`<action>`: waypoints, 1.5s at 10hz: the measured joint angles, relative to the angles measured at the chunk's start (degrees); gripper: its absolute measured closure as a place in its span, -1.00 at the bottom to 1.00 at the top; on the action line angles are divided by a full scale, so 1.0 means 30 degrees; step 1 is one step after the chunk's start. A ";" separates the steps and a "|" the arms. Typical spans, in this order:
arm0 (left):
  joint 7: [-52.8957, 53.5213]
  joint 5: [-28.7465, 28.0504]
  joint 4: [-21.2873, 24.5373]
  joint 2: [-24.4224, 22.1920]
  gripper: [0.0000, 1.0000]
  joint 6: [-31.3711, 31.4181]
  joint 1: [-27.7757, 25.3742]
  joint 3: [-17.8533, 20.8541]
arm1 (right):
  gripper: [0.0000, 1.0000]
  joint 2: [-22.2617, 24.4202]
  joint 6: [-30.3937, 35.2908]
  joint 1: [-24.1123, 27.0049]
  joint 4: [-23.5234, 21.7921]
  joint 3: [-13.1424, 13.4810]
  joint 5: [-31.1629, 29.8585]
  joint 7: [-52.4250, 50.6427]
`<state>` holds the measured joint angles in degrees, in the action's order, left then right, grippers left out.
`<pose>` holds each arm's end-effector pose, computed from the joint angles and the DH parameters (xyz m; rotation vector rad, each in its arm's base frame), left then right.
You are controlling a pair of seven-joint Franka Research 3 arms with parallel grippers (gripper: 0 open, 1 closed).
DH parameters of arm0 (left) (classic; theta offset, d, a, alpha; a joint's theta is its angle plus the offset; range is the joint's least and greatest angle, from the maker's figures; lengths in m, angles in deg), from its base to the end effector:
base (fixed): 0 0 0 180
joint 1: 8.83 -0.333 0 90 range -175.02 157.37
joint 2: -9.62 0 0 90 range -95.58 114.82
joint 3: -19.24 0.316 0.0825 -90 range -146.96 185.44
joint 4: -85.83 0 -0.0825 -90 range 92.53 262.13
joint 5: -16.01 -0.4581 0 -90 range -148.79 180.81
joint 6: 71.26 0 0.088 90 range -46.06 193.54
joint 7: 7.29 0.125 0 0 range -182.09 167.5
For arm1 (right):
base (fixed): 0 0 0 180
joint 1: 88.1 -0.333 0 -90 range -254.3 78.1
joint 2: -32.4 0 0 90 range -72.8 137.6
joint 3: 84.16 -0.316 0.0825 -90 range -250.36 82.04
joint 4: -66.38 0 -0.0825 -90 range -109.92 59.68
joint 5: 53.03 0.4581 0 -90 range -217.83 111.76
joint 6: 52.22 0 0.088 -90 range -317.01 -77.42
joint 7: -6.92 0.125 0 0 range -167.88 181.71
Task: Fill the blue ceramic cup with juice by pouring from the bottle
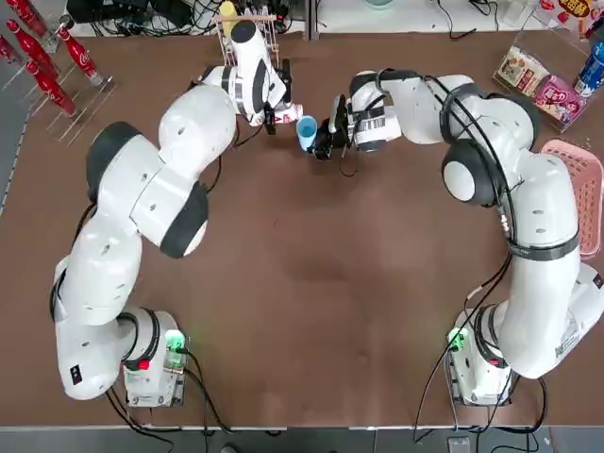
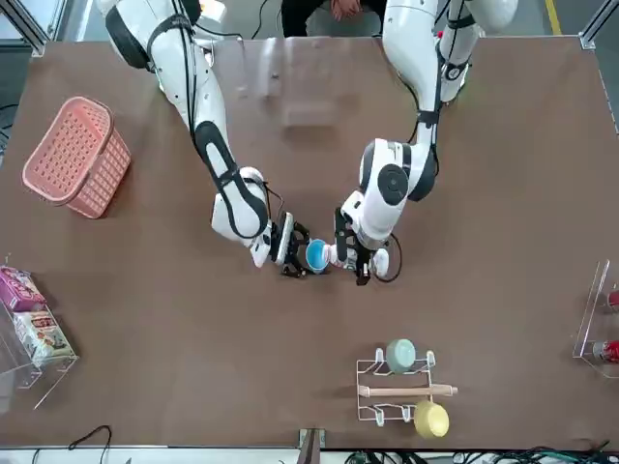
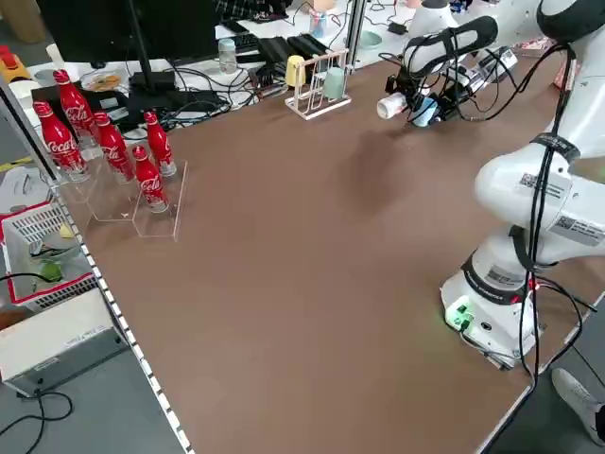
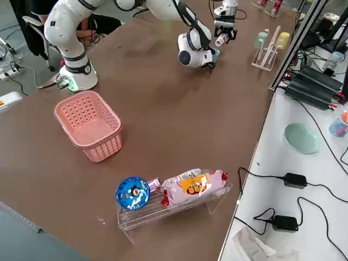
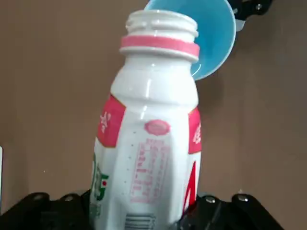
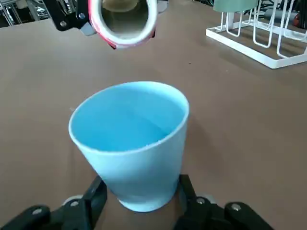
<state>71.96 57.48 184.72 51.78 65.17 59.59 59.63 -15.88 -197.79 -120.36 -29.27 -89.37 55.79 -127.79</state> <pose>0.6257 -0.3889 0.1840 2.2506 -2.1632 0.2720 0.5716 0.4337 0.0381 -1.8542 -1.3308 -0.9511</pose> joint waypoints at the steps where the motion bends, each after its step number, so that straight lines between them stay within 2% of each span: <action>1: -0.0249 -0.0191 0.0000 0.0029 0.06 -0.0050 0.0123 0.0036 | -0.35 0.0000 0.0000 0.0006 -0.0001 0.0000 0.0000 -0.0002; 7: -0.1859 -0.1773 -0.0244 0.0089 0.06 -0.0460 0.0740 0.0477 | -0.35 0.0000 0.0055 0.0029 -0.0012 0.0000 0.0001 -0.0016; 15: -0.2078 -0.1832 -0.0476 0.0140 0.06 -0.0674 0.0777 0.0492 | -0.35 0.0000 0.0166 0.0183 -0.0018 -0.0004 0.0002 -0.0177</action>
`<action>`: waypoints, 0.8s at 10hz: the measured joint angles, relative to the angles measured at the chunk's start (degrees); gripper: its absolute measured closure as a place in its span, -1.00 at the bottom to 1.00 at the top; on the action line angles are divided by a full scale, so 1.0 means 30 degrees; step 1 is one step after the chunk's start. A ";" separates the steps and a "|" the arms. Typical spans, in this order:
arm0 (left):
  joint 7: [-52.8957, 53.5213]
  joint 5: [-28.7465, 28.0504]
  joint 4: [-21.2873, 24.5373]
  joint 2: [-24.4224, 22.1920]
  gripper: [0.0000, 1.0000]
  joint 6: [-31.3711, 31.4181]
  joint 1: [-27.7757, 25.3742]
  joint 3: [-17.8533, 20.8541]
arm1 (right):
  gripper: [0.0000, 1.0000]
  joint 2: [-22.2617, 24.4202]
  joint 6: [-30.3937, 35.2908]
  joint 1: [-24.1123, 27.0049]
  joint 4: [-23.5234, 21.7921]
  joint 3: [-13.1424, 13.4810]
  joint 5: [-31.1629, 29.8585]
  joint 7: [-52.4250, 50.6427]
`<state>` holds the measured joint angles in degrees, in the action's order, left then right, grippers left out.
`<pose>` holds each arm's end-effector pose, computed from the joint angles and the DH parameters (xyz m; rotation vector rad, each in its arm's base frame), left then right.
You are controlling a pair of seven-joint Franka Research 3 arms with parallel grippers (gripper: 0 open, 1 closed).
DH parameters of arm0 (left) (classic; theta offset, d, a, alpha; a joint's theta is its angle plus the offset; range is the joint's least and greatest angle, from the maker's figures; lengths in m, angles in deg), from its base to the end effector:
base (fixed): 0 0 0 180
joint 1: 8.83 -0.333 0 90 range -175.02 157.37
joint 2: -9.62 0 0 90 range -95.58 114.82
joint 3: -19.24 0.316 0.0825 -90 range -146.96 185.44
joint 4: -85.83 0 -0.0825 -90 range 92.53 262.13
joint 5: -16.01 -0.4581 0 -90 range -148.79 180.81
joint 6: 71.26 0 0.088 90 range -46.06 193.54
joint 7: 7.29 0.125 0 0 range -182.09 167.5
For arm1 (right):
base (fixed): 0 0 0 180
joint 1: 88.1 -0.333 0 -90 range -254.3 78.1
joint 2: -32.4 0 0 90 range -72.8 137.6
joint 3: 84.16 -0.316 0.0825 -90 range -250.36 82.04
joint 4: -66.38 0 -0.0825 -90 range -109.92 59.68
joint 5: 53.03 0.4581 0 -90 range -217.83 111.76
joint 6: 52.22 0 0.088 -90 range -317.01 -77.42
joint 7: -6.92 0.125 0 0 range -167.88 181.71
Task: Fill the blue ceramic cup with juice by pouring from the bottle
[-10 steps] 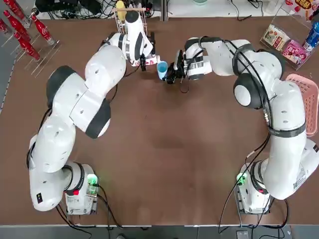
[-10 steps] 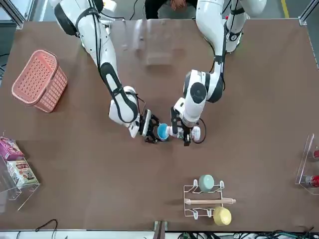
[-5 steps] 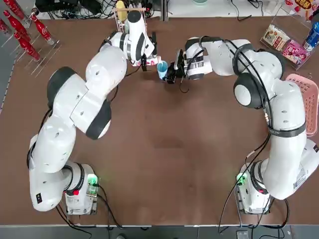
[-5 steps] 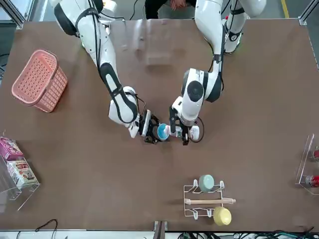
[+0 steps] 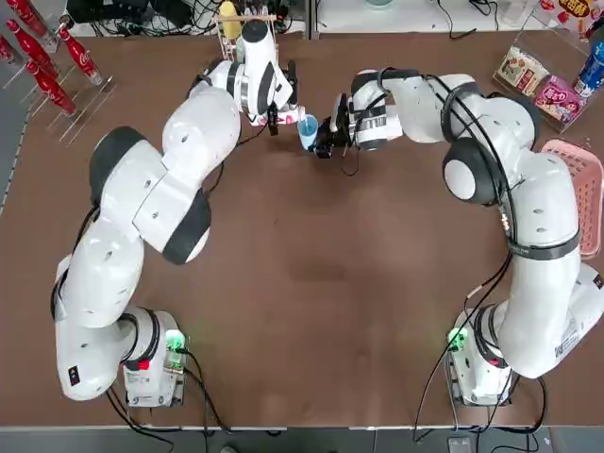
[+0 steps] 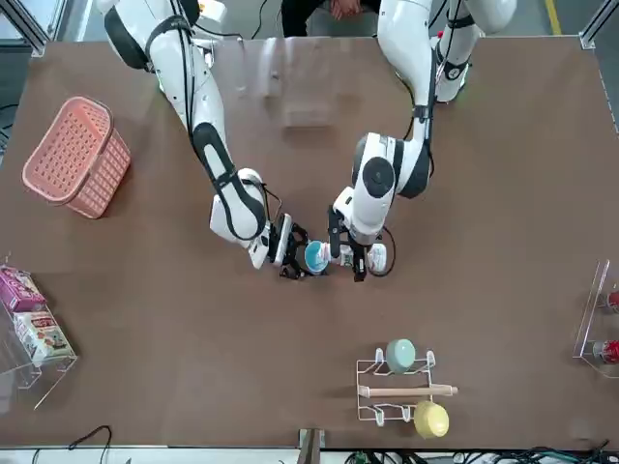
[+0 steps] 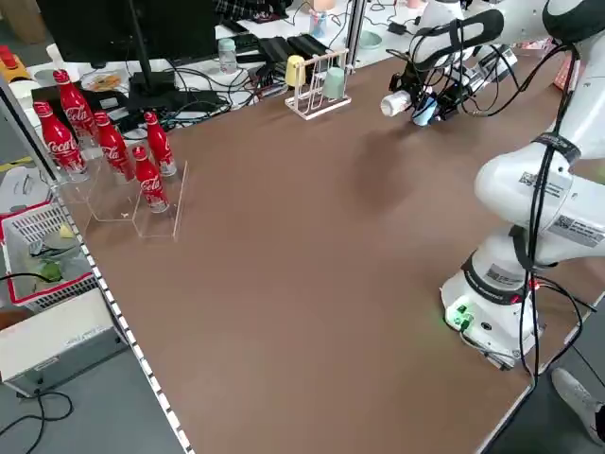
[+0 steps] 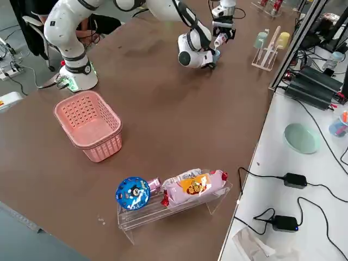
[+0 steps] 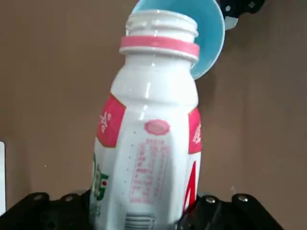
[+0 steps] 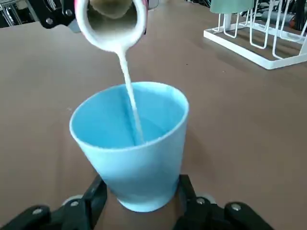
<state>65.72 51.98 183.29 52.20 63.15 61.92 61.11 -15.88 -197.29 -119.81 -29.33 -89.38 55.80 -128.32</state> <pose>0.6198 -0.4074 0.1946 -2.2378 2.1296 -0.2041 0.5749 0.4293 0.0380 -1.8491 -1.3303 -0.9594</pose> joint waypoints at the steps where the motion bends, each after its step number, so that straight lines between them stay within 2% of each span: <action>1: -0.0006 0.0000 -0.0070 0.0000 0.06 0.0000 -0.0010 0.0007 | -0.35 0.0000 0.0022 0.0000 -0.0003 -0.0003 0.0000 -0.0012; 4: -0.0006 0.0067 -0.0513 -0.0002 0.06 -0.0074 -0.0454 0.0075 | -0.35 -0.0002 0.0036 0.0004 -0.0024 -0.0004 0.0000 -0.0024; 8: 0.0208 0.2140 -0.0555 0.0000 0.06 -0.0473 -0.1046 -0.0345 | -0.38 -0.0006 0.0082 0.0034 -0.0052 -0.0005 0.0006 -0.0036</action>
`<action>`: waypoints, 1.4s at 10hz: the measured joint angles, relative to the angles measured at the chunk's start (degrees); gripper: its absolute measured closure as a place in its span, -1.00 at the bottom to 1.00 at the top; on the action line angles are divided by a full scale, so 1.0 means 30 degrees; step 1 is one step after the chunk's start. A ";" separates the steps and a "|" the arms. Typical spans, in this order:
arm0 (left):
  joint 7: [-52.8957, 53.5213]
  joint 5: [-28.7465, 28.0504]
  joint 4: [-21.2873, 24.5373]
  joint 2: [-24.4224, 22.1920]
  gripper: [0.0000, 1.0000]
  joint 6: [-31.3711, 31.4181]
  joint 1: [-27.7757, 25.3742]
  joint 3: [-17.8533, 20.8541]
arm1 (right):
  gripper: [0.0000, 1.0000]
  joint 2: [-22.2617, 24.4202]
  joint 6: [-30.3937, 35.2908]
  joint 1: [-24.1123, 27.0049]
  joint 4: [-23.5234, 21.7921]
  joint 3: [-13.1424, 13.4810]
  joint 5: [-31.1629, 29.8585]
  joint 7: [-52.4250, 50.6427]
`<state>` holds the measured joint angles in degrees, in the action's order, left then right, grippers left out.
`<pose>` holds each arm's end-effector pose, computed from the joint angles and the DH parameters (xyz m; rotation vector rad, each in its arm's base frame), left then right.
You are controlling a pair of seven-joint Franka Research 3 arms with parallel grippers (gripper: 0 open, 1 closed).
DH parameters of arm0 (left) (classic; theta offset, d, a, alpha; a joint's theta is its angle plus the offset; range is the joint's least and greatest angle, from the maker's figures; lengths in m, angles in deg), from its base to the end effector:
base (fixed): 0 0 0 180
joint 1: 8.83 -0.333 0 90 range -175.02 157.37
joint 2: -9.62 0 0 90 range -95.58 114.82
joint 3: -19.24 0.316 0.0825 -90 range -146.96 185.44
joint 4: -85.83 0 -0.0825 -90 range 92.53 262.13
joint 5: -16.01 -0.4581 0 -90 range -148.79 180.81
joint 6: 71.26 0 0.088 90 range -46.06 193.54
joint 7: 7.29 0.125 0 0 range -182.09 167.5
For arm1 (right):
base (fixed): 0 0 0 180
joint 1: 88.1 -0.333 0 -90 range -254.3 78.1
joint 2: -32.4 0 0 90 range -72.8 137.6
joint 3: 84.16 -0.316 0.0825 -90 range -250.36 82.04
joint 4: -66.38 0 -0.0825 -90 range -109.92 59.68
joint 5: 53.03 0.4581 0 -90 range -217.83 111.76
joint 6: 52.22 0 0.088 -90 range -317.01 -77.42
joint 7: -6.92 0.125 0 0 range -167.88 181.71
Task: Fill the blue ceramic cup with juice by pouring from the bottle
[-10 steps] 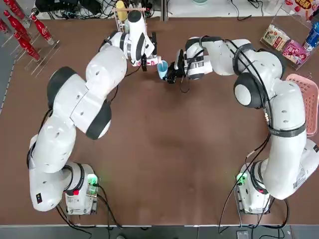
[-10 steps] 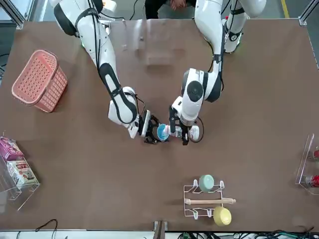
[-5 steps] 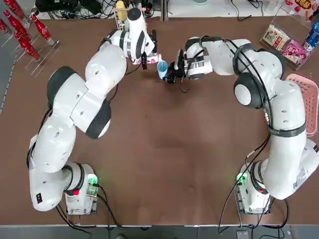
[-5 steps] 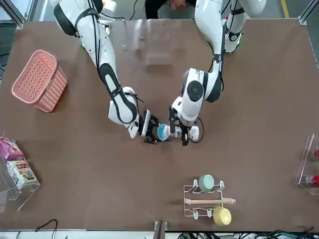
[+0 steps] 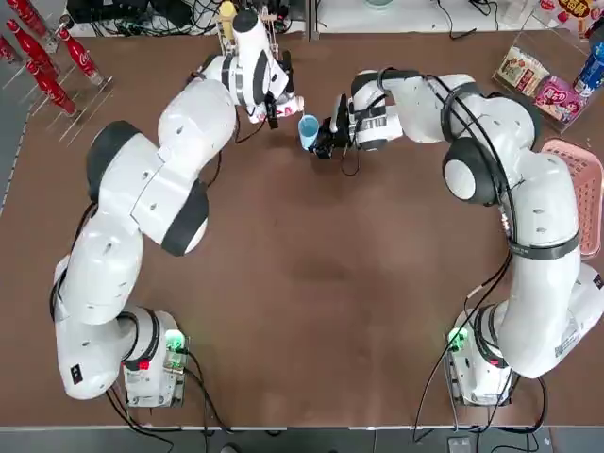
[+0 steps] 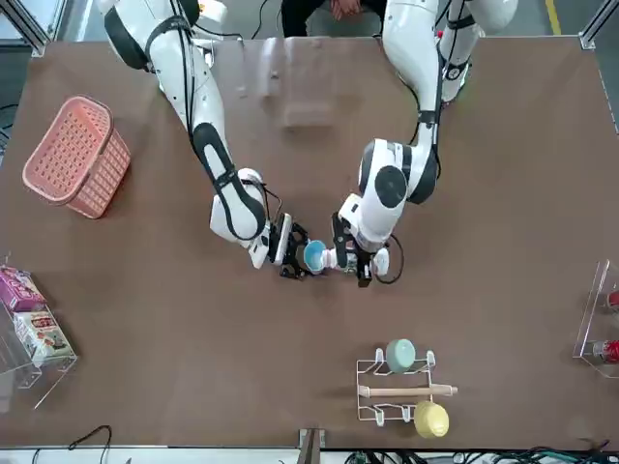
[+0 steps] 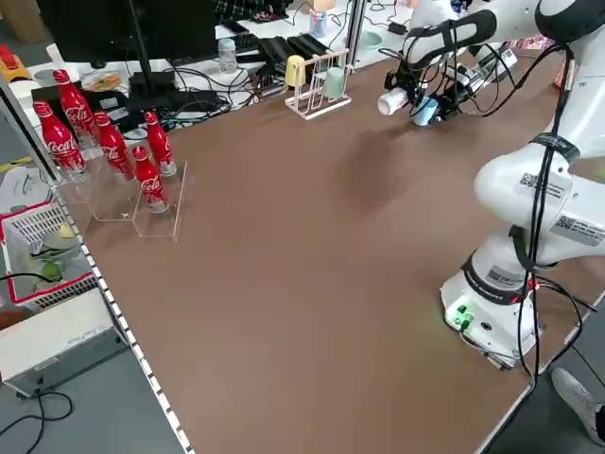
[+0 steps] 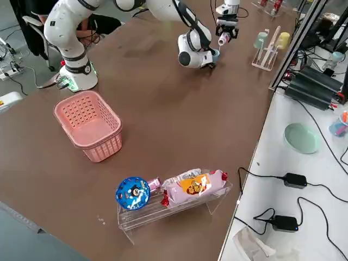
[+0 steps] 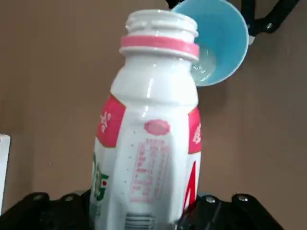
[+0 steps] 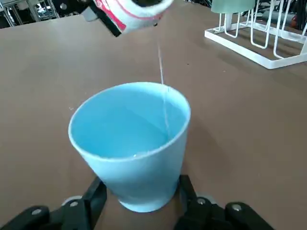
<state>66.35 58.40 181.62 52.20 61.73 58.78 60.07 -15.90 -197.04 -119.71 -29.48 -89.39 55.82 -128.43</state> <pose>0.6360 -0.3962 0.1998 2.3257 -2.0235 0.2671 0.5742 0.4283 0.0368 -1.8468 -1.3293 -0.9577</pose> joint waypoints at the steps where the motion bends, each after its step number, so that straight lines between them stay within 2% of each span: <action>1: 0.0451 0.0783 0.0000 0.0000 0.06 -0.0008 -0.0004 -0.0105 | -0.38 0.0000 0.0042 0.0020 -0.0009 0.0000 0.0000 -0.0013; 3: 0.1484 0.2083 -0.0001 0.0001 0.07 -0.0010 0.0004 -0.0262 | -0.38 -0.0001 0.0137 0.0044 -0.0033 0.0000 0.0001 -0.0053; 6: 0.2852 0.3018 -0.0045 -0.0001 0.07 -0.0010 -0.0110 -0.0264 | -0.38 -0.0002 0.0177 0.0081 -0.0051 -0.0001 0.0002 -0.0073; 9: 0.4468 0.3911 -0.0238 -0.0117 0.08 -0.0088 -0.1066 -0.0451 | -0.38 -0.0002 0.0224 0.0126 -0.0077 -0.0004 0.0003 -0.0083; 11: 0.5528 0.4420 -0.0292 -0.0410 0.09 -0.0120 -0.2325 -0.1428 | -0.44 -0.0003 0.0237 0.0135 -0.0094 -0.0007 0.0013 -0.0088; 12: 0.6054 0.4609 -0.0263 -0.0789 0.09 -0.0125 -0.3252 -0.2209 | -0.55 -0.0003 0.0239 0.0145 -0.0099 -0.0009 0.0033 -0.0089; 13: 0.6475 0.4642 -0.0104 -0.1361 0.09 -0.0155 -0.4356 -0.3103 | -0.80 -0.0004 0.0295 0.0167 -0.0107 -0.0010 0.0056 -0.0093; 14: 0.6989 0.4642 0.0227 -0.2118 0.10 -0.0194 -0.5602 -0.4087 | -0.80 -0.0004 0.0411 0.0184 -0.0125 -0.0011 0.0077 -0.0093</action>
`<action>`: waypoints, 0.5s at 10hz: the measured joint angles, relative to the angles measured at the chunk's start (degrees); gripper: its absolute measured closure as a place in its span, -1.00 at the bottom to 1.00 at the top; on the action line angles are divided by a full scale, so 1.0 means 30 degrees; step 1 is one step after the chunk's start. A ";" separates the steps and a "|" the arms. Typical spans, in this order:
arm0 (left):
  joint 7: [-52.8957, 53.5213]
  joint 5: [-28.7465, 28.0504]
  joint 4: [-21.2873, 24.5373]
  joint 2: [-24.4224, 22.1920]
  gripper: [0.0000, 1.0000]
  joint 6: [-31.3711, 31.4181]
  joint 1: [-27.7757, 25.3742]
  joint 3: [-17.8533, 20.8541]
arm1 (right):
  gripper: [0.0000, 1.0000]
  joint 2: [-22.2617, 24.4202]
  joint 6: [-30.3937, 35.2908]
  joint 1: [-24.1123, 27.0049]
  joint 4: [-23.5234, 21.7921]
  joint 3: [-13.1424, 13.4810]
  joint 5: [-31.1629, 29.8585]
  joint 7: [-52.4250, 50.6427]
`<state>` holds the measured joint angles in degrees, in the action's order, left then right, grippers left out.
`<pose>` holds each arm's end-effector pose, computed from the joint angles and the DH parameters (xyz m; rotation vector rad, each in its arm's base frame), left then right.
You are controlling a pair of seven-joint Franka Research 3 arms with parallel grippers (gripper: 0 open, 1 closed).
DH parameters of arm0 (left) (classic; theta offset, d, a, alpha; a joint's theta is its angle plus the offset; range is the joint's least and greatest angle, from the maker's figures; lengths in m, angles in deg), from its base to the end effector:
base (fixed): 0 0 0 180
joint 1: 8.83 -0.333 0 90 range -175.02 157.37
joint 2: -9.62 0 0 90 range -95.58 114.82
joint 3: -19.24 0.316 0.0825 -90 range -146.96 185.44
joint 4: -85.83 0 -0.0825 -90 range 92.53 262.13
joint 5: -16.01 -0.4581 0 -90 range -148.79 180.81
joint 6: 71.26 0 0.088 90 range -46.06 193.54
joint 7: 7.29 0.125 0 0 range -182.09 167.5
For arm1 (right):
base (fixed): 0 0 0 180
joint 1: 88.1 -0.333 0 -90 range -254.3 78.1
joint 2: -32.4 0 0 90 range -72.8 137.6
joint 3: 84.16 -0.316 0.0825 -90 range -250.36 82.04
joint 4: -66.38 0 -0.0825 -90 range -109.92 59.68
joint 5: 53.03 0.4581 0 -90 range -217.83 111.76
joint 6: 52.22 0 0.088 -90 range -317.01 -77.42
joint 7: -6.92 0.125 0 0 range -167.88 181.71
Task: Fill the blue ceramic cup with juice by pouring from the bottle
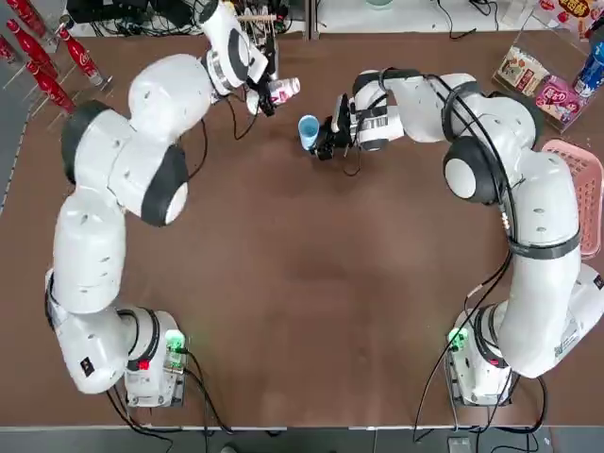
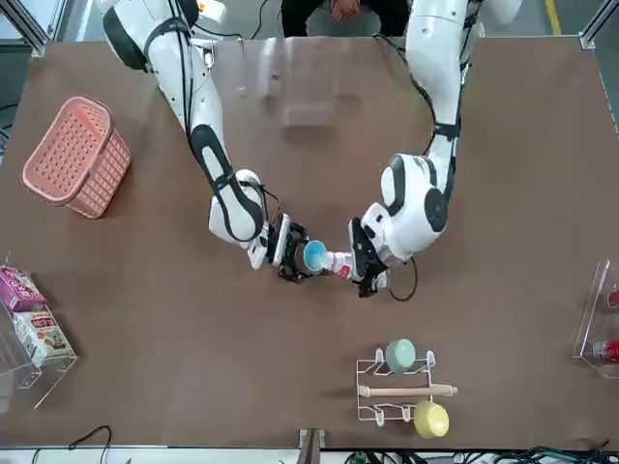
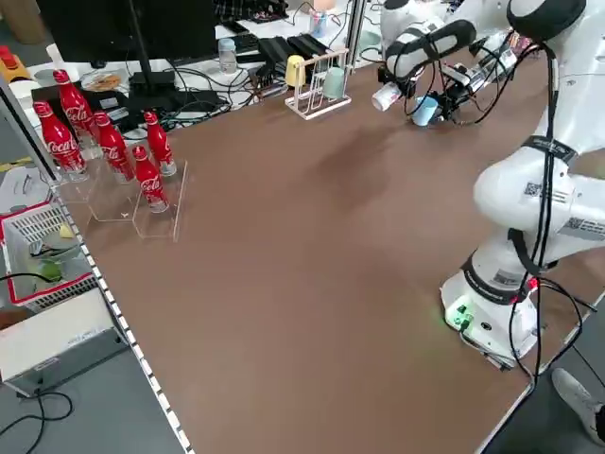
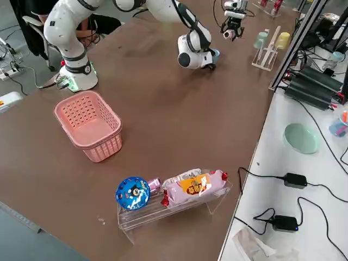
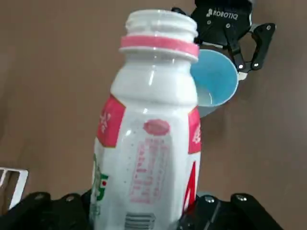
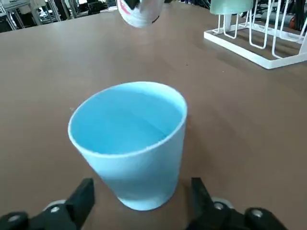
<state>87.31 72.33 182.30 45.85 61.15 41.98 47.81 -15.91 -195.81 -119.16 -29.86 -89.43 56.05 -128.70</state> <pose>0.6716 -0.3372 0.2166 2.0479 -1.8926 0.5260 0.5744 0.4246 0.0348 -1.8353 -1.3160 -0.9578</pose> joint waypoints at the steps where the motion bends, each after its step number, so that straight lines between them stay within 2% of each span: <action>1: 0.0624 0.0000 0.0491 -0.0849 0.10 -0.0051 -0.1404 -0.1072 | -0.80 -0.0001 0.0062 0.0010 -0.0031 -0.0002 0.0010 0.0000; 3: 0.2039 0.0001 0.1800 -0.2588 0.11 -0.0289 -0.4850 -0.3654 | -0.80 -0.0002 0.0099 0.0081 -0.0065 -0.0059 0.0028 0.0000; 5: 0.3877 0.0013 0.2896 -0.3845 0.11 -0.2301 -0.9426 -0.6447 | -0.84 -0.0002 0.0117 0.0187 -0.0069 -0.0097 0.0054 -0.0002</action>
<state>98.95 72.37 190.99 34.31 54.25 13.70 28.47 -15.92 -195.46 -118.60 -30.06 -89.71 56.21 -128.71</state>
